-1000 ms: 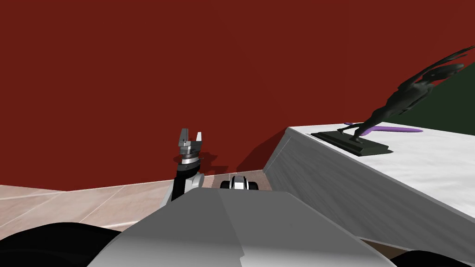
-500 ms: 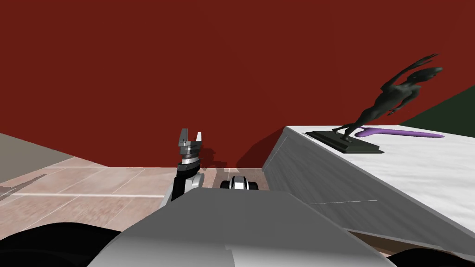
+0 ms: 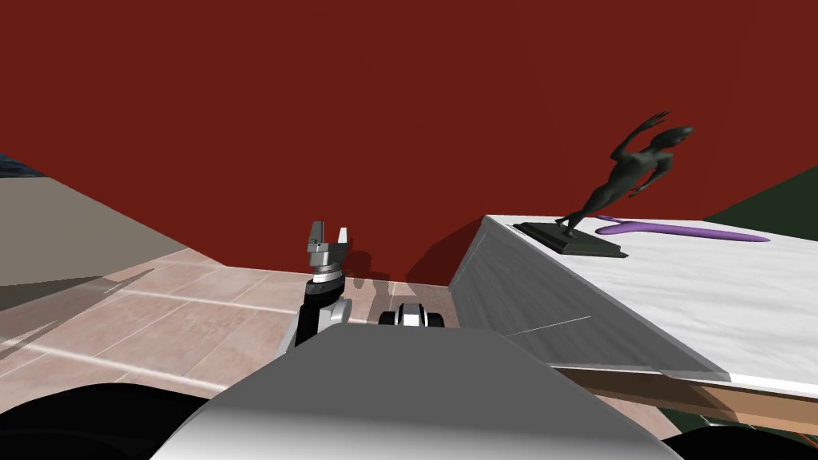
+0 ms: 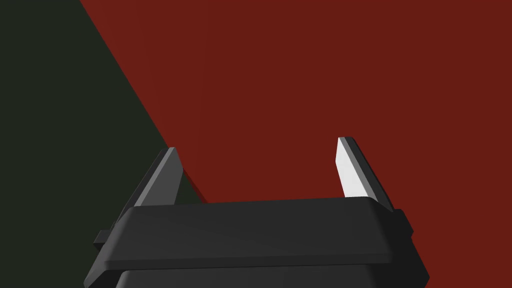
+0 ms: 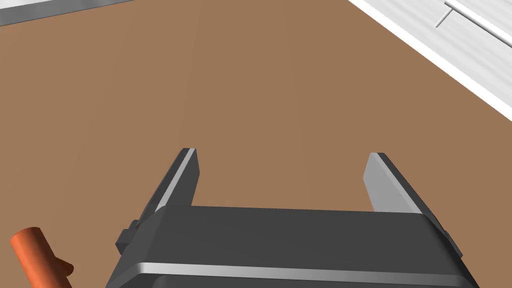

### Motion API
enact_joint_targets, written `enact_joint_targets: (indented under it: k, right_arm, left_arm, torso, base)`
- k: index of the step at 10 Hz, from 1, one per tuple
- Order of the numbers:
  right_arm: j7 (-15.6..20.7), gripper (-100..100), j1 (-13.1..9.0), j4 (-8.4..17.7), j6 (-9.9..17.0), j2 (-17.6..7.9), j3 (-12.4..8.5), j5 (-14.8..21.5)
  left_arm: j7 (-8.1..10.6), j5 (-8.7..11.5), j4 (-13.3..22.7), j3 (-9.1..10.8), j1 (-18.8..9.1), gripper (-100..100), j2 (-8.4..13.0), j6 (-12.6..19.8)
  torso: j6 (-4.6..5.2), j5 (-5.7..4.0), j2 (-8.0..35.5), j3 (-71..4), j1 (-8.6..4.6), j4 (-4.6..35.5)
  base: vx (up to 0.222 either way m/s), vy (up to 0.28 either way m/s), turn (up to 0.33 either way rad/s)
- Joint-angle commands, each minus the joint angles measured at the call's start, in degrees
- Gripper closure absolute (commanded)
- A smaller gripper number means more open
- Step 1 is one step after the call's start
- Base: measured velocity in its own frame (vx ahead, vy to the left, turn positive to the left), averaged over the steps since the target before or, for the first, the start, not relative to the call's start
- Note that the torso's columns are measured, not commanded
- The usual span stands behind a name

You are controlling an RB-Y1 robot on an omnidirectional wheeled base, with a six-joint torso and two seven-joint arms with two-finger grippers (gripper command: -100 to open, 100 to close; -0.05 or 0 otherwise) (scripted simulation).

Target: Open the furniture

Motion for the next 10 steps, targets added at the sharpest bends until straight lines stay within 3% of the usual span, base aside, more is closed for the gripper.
enact_joint_targets:
  k: [1,4,5,6,8,9,10]
  right_arm:
    - [3.65,-100,-3.70,-2.80,3.29,2.75,0.47,2.91]
    - [5.86,-100,-5.63,-4.82,5.30,4.16,1.00,4.75]
    - [7.69,-100,-7.43,-6.22,7.02,5.62,1.54,6.65]
    - [7.69,-100,-7.43,-6.85,7.34,5.62,1.54,6.65]
    - [7.69,-100,-7.43,-6.85,7.34,5.62,1.54,6.65]
    - [9.49,-100,-9.24,-8.87,9.39,7.13,2.10,8.61]
    - [9.49,-100,-9.24,-8.87,9.39,7.13,2.10,8.61]
  left_arm:
    - [0.00,0.00,0.00,0.00,0.01,0,0.00,0.00]
    - [0.00,0.00,0.00,0.00,0.01,0,0.00,0.00]
    - [0.00,0.00,0.00,0.00,0.02,0,0.00,0.00]
    - [0.00,0.00,0.00,0.00,0.01,0,0.00,0.00]
    - [0.00,0.00,0.00,0.00,0.03,0,-0.01,0.00]
    - [0.00,0.00,-0.01,0.00,0.04,0,-0.01,-0.01]
    - [0.00,0.00,0.00,0.00,0.02,0,0.00,-0.01]
  torso:
    - [0.07,-0.02,-0.18,-0.09,-0.06,-0.04]
    - [-0.53,-0.30,-0.63,-0.27,-0.68,-0.09]
    - [-0.55,-0.35,-0.76,-0.34,-0.75,-0.11]
    - [-1.00,-0.59,-0.85,-0.31,-0.92,-0.09]
    - [-0.83,-0.59,-1.18,-0.49,-1.01,-0.20]
    - [-0.74,-0.56,-1.23,-0.56,-0.97,-0.24]
    - [-1.24,-0.67,-0.95,-0.36,-0.97,-0.10]
  base:
    - [-0.214,-0.109,0.163]
    - [-0.153,-0.067,0.119]
    - [-0.162,-0.103,0.122]
    - [-0.154,-0.077,0.083]
    - [-0.034,-0.005,0.012]
    - [-0.096,-0.045,0.116]
    - [-0.143,-0.078,0.067]
